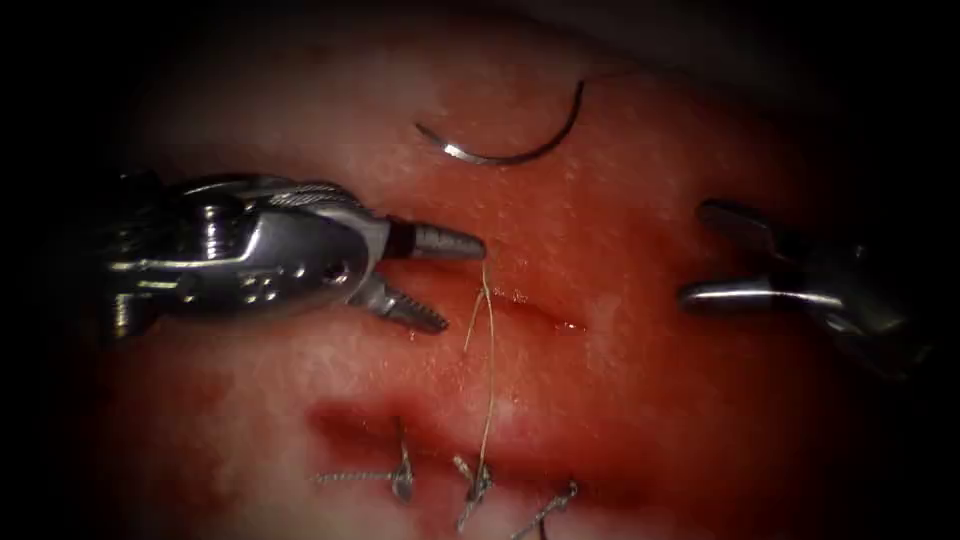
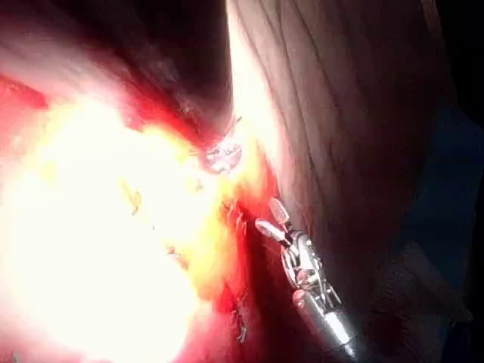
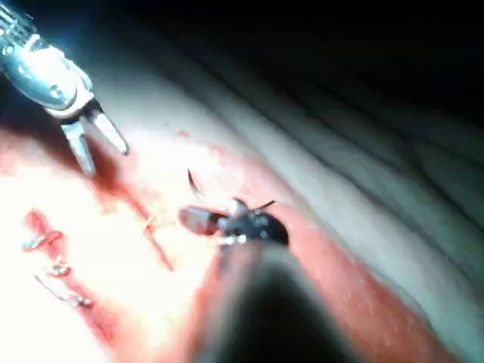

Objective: Wound Closure

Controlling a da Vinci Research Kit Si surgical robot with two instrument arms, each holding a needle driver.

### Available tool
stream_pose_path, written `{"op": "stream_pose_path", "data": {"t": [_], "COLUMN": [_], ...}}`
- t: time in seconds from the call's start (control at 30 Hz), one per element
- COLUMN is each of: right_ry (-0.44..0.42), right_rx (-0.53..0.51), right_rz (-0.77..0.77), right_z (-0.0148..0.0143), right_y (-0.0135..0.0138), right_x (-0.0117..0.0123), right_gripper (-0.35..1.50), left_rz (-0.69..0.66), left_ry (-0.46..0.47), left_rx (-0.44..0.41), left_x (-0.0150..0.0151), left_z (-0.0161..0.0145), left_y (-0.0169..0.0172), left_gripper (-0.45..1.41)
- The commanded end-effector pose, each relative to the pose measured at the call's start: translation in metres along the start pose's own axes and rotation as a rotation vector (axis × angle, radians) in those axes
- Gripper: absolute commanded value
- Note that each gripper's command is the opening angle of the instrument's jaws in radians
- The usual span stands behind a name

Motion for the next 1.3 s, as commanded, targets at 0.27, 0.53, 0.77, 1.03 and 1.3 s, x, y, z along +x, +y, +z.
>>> {"op": "stream_pose_path", "data": {"t": [0.27,0.53,0.77,1.03,1.3], "right_ry": [0.003,0.003,0.012,0.013,0.013], "right_rx": [0.001,0.004,0.008,0.007,0.008], "right_rz": [-0.003,-0.005,-0.007,-0.008,-0.01], "right_z": [0.0009,0.0014,0.0015,0.0018,0.0018], "right_y": [0.0001,-0.0004,-0.0005,-0.0007,-0.0007], "right_x": [0.0005,0.0003,0.0001,0.0,-0.0002], "right_gripper": [1.48,1.48,1.48,1.48,1.48], "left_rz": [0.083,0.121,0.149,0.151,0.149], "left_ry": [-0.018,-0.024,-0.045,-0.033,-0.016], "left_rx": [-0.002,-0.008,-0.038,-0.045,-0.03], "left_x": [-0.0001,-0.0007,-0.0013,0.0002,0.001], "left_z": [0.0036,0.0076,0.0093,0.0103,0.0099], "left_y": [0.0027,0.0043,0.0058,0.0059,0.0055], "left_gripper": [0.43,0.43,0.44,0.43,0.4]}}
